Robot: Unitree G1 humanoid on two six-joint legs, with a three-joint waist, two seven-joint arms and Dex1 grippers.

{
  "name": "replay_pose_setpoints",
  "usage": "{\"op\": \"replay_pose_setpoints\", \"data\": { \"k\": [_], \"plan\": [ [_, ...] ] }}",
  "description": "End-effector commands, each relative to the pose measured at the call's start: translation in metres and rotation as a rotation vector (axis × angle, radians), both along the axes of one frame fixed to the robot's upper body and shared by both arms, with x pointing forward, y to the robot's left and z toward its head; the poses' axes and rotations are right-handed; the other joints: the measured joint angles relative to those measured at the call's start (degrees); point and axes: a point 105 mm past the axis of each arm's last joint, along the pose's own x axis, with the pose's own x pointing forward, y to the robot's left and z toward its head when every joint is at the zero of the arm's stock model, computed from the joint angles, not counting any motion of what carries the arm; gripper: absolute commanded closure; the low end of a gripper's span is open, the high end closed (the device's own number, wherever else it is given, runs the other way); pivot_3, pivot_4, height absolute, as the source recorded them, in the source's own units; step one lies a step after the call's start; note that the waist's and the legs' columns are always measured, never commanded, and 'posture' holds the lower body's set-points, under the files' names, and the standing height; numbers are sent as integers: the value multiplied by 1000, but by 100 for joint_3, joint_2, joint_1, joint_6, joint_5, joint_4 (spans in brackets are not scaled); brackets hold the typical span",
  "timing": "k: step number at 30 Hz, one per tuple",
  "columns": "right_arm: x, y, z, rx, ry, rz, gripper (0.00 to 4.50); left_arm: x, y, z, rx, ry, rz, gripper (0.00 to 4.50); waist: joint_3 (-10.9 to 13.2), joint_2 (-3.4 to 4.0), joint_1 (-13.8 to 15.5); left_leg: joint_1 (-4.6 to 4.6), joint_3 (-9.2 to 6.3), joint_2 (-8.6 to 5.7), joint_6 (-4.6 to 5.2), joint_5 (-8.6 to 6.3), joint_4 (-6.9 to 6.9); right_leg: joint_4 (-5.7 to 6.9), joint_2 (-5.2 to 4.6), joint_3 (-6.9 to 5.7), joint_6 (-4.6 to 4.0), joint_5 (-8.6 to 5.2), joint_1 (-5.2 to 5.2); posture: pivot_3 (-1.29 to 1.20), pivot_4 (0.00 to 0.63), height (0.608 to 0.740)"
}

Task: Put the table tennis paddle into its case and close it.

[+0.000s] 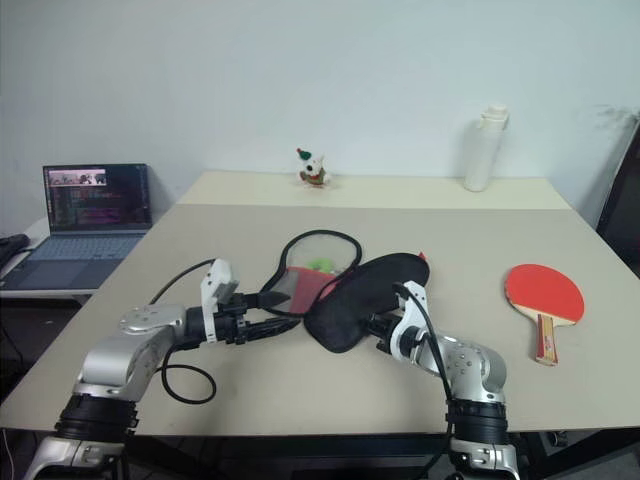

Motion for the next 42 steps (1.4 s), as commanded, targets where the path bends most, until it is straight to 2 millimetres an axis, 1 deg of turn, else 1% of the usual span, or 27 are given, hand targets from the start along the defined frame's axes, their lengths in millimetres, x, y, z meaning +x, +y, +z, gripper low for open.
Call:
{"op": "replay_pose_setpoints", "data": {
  "k": [1, 4, 6, 9, 11, 13, 17, 21, 25, 31, 35, 38, 39, 40, 42],
  "plan": [
    [-2, -26, 10, -43, -17, 14, 4441, -4, -7, 10, 0, -43, -34, 968, 0, 1, 4, -1, 0, -1, 0, 0, -1, -1, 0, 0, 0, 0, 0, 0, 150, 740],
    [-2, -44, 11, -86, -9, 23, 4441, -4, -8, 10, 2, -44, -39, 968, 0, 1, 16, -3, 2, -6, 0, 0, 0, -4, -3, 1, 2, -1, 0, 0, 150, 740],
    [-3, -63, 15, -143, -6, 45, 4441, -5, -11, 8, 7, -43, -52, 968, 1, 1, 11, -3, 5, -4, 0, 0, 0, -6, -2, 1, 11, -6, 0, 0, 150, 740],
    [-2, -81, 19, -210, -8, 75, 4441, -7, -14, 7, 12, -43, -61, 968, 2, 3, 9, -3, 5, -3, 1, 0, -1, -5, 0, 2, 23, -14, -1, 0, 150, 740],
    [2, -95, 22, -265, -12, 90, 4441, -7, -15, 6, 15, -42, -67, 968, 2, 3, -3, -3, 6, -1, 1, 0, -1, -6, 2, 3, 23, -14, -1, 0, 150, 740],
    [5, -104, 24, -300, -16, 104, 4441, -8, -17, 5, 15, -43, -71, 968, 2, 3, -17, -3, 8, -1, 1, 0, -1, -6, 4, 4, 23, -14, -2, 0, 150, 740],
    [12, -131, 26, -449, -32, 166, 4441, -9, -21, 4, 21, -45, -84, 968, 3, 2, -25, -5, 9, -1, 1, 0, -1, -9, 6, 5, 24, -15, -2, 0, 150, 740],
    [23, -146, 31, -550, -55, 213, 4441, -9, -25, 2, 18, -47, -89, 968, 3, 1, -35, -5, 12, -2, 1, -1, 0, -10, 6, 7, 25, -15, -3, 0, 150, 740],
    [35, -158, 34, -614, -69, 228, 4441, -11, -29, 0, 16, -46, -103, 968, 4, 0, -56, -5, 10, -1, 1, -1, 1, -9, 6, 5, 25, -14, -3, 0, 150, 740],
    [46, -168, 37, -666, -74, 229, 4441, -12, -32, 0, 17, -48, -117, 968, 4, 0, -56, -5, 12, -2, 1, -1, 0, -9, 5, 7, 23, -14, -4, 0, 150, 740],
    [49, -169, 38, -666, -89, 230, 4441, -12, -32, 0, 20, -48, -120, 968, 4, 0, -56, -5, 11, -1, 1, -1, 0, -8, 5, 6, 10, -6, -4, 0, 150, 740],
    [55, -176, 40, -691, -112, 176, 4441, -12, -33, -1, 23, -48, -124, 968, 4, 1, -57, -5, 12, -1, 1, -1, 0, -8, 5, 6, 9, -5, -4, 0, 150, 740],
    [57, -178, 40, -699, -115, 159, 4054, -11, -34, -1, 24, -48, -126, 968, 4, 1, -57, -5, 11, -1, 1, -1, 0, -7, 5, 6, 6, -3, -4, 0, 150, 740],
    [58, -180, 40, -707, -119, 149, 3880, -11, -34, -1, 24, -48, -127, 968, 4, 1, -56, -5, 12, -2, 1, -1, 0, -7, 4, 7, 4, -2, -4, 0, 150, 740],
    [60, -184, 40, -722, -130, 123, 3228, -11, -34, -2, 26, -48, -131, 968, 4, 1, -56, -5, 12, -3, 1, -1, 0, -7, 4, 7, 5, -3, -4, 0, 150, 740]
  ]
}}
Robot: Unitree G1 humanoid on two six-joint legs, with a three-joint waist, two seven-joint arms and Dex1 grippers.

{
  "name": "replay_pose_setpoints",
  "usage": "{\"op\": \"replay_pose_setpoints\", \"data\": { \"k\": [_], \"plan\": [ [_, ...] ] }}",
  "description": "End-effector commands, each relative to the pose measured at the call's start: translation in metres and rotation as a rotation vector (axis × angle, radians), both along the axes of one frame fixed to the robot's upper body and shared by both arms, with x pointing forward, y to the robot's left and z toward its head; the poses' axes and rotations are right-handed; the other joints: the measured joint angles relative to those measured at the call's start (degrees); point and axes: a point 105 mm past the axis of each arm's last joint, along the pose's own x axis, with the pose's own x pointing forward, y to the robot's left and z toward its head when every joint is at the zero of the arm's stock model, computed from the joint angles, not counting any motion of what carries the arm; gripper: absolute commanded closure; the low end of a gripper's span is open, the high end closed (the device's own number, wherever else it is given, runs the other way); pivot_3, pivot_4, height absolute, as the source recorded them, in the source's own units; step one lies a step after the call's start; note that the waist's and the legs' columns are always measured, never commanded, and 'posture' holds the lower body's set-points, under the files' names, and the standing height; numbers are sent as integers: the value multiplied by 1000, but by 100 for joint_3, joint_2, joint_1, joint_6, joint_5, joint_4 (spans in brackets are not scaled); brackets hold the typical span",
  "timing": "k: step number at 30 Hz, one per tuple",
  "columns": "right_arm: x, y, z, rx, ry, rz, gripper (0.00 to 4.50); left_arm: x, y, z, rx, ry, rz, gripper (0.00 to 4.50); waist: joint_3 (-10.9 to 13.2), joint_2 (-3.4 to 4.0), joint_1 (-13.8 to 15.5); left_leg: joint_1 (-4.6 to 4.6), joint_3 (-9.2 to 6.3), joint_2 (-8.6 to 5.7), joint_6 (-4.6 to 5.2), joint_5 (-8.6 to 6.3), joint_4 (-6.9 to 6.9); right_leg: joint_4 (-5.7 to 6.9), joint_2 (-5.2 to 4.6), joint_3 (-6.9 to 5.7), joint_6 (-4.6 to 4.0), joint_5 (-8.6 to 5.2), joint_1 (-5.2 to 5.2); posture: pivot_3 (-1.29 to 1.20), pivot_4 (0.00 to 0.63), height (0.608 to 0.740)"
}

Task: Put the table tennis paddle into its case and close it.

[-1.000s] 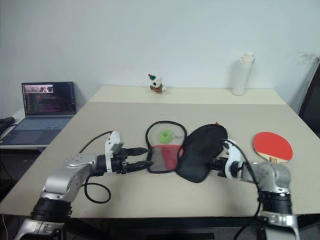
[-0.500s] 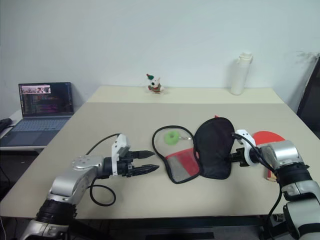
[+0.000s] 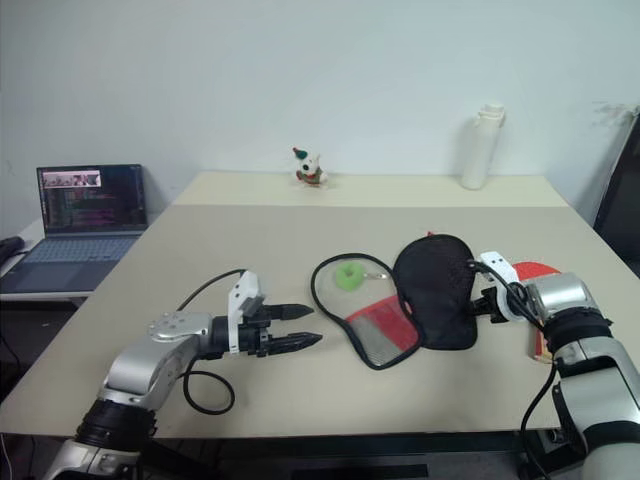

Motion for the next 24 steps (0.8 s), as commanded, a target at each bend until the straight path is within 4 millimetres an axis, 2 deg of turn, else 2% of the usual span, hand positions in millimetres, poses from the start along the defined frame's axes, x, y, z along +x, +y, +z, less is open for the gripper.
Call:
{"op": "replay_pose_setpoints", "data": {
  "k": [1, 3, 7, 9, 12, 16, 21, 24],
  "plan": [
    [10, -9, 20, -33, -105, -38, 2846, -1, -6, 10, 1, -56, -34, 968, 0, 0, -2, 0, 0, 0, 0, 0, 0, 0, 0, 0, -1, 0, 0, 0, 150, 740],
    [12, -17, 24, -56, -147, -65, 2175, -1, -6, 9, 3, -57, -37, 968, 0, 1, -4, 0, 1, 0, 0, 0, 0, 0, 0, 2, -1, 1, 0, 0, 150, 740],
    [13, -34, 45, -48, -267, -139, 795, -3, -5, 11, 0, -55, -62, 968, 1, 1, -3, 0, 0, 0, 0, 0, 0, 1, 0, 1, -2, 1, 0, 0, 150, 740],
    [8, -36, 54, -12, -318, -170, 795, -6, -4, 15, -12, -57, -89, 968, 1, 1, 1, -1, 0, 0, 0, 0, -1, 0, 0, 1, -2, 1, 0, 0, 150, 740],
    [-7, -37, 53, 27, -349, -207, 795, -6, -6, 24, -28, -75, -102, 968, 1, 1, 9, -3, -3, 1, 0, 0, -2, -1, 0, -1, -1, 0, 0, 0, 150, 740],
    [-25, -49, 46, 34, -405, -348, 29, -5, -13, 36, -23, -119, -145, 968, 1, 1, 44, -3, -4, 1, 0, 0, 2, 5, 0, -1, 6, -4, 0, 0, 150, 740],
    [-45, -74, 33, -47, -487, -620, 29, -8, -32, 56, -30, -180, -248, 968, 0, 2, 39, 2, 4, 1, -1, 0, 6, 9, 1, 7, 21, -11, 1, 0, 150, 740],
    [-54, -77, 21, -61, -476, -695, 29, -6, -39, 62, -33, -198, -278, 968, 0, 2, 45, 1, 2, 0, -1, 0, 4, 6, 4, 6, 21, -11, 3, 0, 150, 740]
  ]
}}
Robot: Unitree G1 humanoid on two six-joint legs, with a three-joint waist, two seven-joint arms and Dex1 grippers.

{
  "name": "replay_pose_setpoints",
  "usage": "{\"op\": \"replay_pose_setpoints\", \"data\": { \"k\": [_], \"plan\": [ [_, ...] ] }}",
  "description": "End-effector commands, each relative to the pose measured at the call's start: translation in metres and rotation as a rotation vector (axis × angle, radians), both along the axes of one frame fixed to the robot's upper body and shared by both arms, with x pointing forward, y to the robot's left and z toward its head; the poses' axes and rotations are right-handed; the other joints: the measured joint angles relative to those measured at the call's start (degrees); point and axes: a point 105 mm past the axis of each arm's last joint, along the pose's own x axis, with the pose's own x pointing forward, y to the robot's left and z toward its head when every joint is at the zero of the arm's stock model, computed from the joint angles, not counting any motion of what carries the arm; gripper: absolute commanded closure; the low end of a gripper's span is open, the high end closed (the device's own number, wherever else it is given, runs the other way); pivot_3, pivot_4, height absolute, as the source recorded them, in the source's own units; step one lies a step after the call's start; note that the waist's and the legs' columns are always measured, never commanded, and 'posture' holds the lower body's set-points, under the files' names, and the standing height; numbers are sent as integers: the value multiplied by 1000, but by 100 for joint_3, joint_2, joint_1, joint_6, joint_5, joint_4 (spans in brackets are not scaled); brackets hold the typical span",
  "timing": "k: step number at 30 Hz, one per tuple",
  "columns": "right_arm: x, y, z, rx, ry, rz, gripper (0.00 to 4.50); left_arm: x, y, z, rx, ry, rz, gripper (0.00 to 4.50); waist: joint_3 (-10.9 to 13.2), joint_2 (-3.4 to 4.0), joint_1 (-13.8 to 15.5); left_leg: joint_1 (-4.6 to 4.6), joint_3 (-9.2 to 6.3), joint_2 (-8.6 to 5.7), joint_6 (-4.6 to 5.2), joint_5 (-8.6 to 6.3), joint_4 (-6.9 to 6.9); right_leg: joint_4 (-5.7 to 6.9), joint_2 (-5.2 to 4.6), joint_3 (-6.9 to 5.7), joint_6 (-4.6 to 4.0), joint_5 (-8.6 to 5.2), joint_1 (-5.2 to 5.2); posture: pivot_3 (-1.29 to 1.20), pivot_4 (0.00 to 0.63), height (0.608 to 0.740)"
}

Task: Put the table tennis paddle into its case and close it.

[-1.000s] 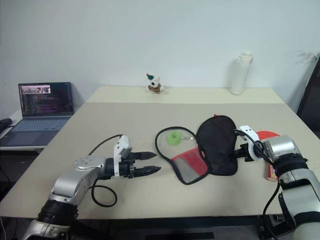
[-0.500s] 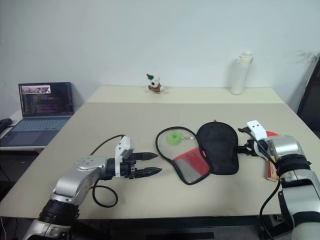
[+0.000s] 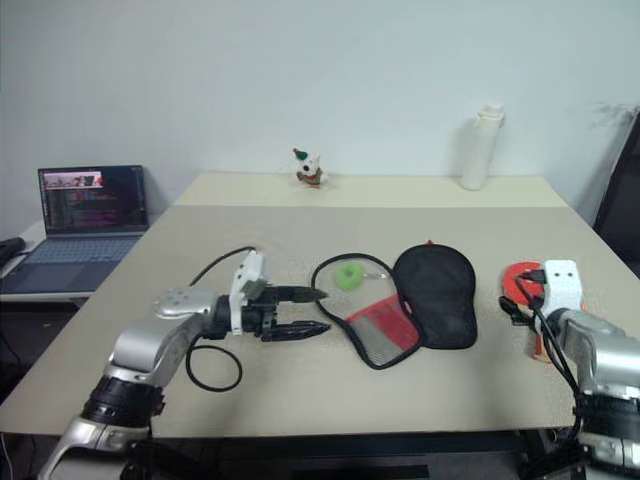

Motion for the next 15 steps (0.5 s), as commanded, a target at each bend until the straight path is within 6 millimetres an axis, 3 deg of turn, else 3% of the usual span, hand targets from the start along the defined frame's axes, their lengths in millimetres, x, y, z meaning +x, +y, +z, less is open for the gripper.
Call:
{"op": "replay_pose_setpoints", "data": {
  "k": [1, 9, 15],
  "plan": [
    [-8, -12, 9, -22, -50, -104, 29, -1, -10, 15, -13, -65, -59, 968, 0, 1, -9, 0, 2, 0, 0, 0, 0, 0, 0, 2, 0, 0, 0, 0, 150, 740],
    [-14, -24, -9, -5, 6, -224, 29, 6, -12, 14, -2, -74, -61, 968, 0, 1, -54, 4, 3, 2, 1, 0, -1, 2, 4, 4, -1, 0, 0, 0, 150, 740],
    [-11, -17, -23, 70, 56, -223, 29, 7, -9, 13, 1, -76, -51, 968, 0, 1, -57, 3, 4, 2, 1, 0, -2, 1, 4, 5, -1, 0, 0, 0, 150, 740]
  ]
}}
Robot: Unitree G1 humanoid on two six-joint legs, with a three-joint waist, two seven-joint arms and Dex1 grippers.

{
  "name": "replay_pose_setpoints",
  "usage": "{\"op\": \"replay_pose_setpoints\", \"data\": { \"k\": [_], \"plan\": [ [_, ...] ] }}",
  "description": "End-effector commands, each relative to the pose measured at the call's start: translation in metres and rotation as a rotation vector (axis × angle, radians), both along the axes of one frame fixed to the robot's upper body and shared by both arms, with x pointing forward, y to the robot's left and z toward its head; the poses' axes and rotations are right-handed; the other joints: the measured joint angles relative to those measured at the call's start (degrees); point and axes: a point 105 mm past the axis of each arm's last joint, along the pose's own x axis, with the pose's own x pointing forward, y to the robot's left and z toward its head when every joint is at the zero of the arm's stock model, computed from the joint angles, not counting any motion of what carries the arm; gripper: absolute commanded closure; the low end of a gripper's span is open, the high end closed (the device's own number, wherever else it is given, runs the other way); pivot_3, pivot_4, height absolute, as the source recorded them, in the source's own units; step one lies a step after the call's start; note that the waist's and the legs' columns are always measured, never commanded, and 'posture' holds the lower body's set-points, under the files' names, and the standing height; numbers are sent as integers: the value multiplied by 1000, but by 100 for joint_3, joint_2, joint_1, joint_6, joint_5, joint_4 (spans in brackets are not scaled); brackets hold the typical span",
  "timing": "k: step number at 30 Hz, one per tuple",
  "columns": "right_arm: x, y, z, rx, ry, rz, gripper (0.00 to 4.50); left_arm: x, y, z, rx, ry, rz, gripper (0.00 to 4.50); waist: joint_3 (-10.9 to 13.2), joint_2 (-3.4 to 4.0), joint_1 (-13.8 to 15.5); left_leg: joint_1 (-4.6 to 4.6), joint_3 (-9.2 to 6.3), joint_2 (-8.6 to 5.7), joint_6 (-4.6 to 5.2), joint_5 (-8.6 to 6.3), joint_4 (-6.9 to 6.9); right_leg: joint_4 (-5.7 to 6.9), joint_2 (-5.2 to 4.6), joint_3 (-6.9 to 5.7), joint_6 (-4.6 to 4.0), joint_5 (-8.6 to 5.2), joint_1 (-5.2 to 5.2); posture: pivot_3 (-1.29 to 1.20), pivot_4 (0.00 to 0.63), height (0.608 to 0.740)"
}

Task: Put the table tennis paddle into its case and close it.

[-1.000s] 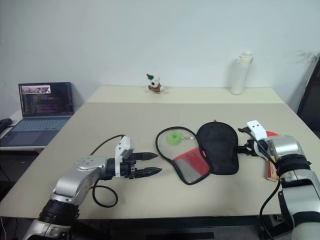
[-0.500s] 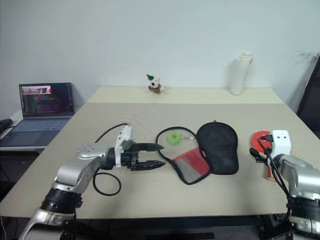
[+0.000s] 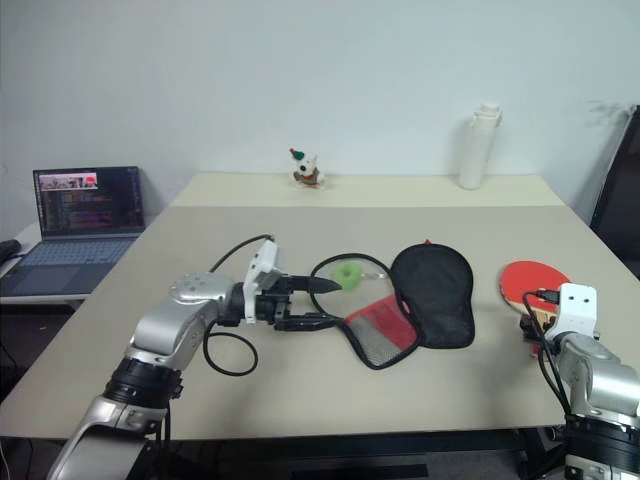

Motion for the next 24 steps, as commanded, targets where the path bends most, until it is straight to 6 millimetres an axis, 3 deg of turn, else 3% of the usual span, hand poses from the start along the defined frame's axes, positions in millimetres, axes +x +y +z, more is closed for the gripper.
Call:
{"op": "replay_pose_setpoints", "data": {
  "k": [1, 7, 10, 18, 24],
  "plan": [
    [5, 1, 8, 30, -28, -3, 29, 0, -1, 13, -7, -60, -9, 968, 0, 0, -5, 0, 0, 0, 0, 0, 0, 1, 0, 0, 0, 0, 0, 0, 150, 740],
    [13, 5, 1, 30, -7, 19, 29, 0, 3, 12, -5, -60, 9, 968, -4, -6, -40, 8, 3, 1, 0, 0, 2, 1, 0, 4, 1, 1, 8, 0, 150, 740],
    [16, 3, -2, 35, 2, 13, 585, 0, 4, 12, -3, -61, 12, 968, -9, -16, -50, 16, 8, 2, 0, 0, 7, 0, 1, 11, 5, 7, 15, 0, 150, 740],
    [23, -2, -2, 49, 2, -4, 3361, -1, 4, 11, -2, -60, 21, 968, -29, -49, -52, 39, 60, -1, 1, 1, 19, -9, 2, 78, 11, 25, 22, 0, 150, 740],
    [26, 3, 17, 36, -76, 32, 3415, -1, 11, 9, 1, -54, 49, 968, -34, -57, -52, 40, 95, -4, 2, 1, 19, -18, 1, 117, 47, 46, 15, 0, 150, 740]
  ]
}}
